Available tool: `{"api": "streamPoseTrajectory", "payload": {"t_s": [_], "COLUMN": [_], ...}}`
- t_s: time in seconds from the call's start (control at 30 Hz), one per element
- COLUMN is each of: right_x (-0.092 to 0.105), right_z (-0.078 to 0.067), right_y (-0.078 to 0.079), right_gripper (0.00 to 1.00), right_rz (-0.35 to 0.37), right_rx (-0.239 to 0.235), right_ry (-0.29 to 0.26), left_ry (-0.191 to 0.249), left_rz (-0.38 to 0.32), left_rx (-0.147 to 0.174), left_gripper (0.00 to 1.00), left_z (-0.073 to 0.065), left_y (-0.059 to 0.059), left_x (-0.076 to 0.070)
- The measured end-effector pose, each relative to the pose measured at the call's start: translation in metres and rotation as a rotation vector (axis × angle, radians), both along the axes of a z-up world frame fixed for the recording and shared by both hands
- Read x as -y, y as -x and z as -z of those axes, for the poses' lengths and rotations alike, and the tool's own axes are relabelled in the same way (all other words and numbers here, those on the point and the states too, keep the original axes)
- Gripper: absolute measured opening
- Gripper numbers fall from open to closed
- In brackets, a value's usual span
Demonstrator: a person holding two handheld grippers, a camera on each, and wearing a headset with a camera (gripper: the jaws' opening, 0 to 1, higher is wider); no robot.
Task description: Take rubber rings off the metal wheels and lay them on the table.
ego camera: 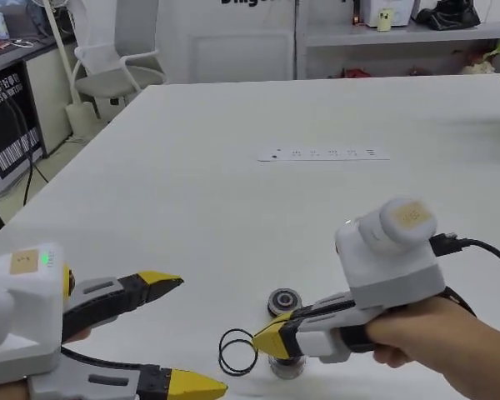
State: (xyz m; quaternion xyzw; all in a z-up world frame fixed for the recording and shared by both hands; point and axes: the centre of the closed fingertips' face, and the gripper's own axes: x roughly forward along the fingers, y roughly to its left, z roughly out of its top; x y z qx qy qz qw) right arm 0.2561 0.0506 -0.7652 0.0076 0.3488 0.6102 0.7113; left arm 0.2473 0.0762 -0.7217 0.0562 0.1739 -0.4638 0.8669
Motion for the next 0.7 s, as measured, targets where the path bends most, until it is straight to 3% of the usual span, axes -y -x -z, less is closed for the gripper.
{"api": "streamPoseTrajectory", "payload": {"t_s": [0.43,0.7], "right_x": [-0.002,0.000], "right_z": [0.022,0.025], "right_y": [0.009,0.001], "right_gripper": [0.00,0.01], "right_rz": [-0.035,-0.032], "right_rx": [0.019,0.102], "right_ry": [0.073,0.105], "left_ry": [0.001,0.008], "left_rz": [0.007,0.012], "left_rx": [-0.019,-0.029], "left_gripper": [0.84,0.85], "left_z": [0.004,0.004], "left_y": [0.001,0.002], "left_x": [0.000,0.001]}}
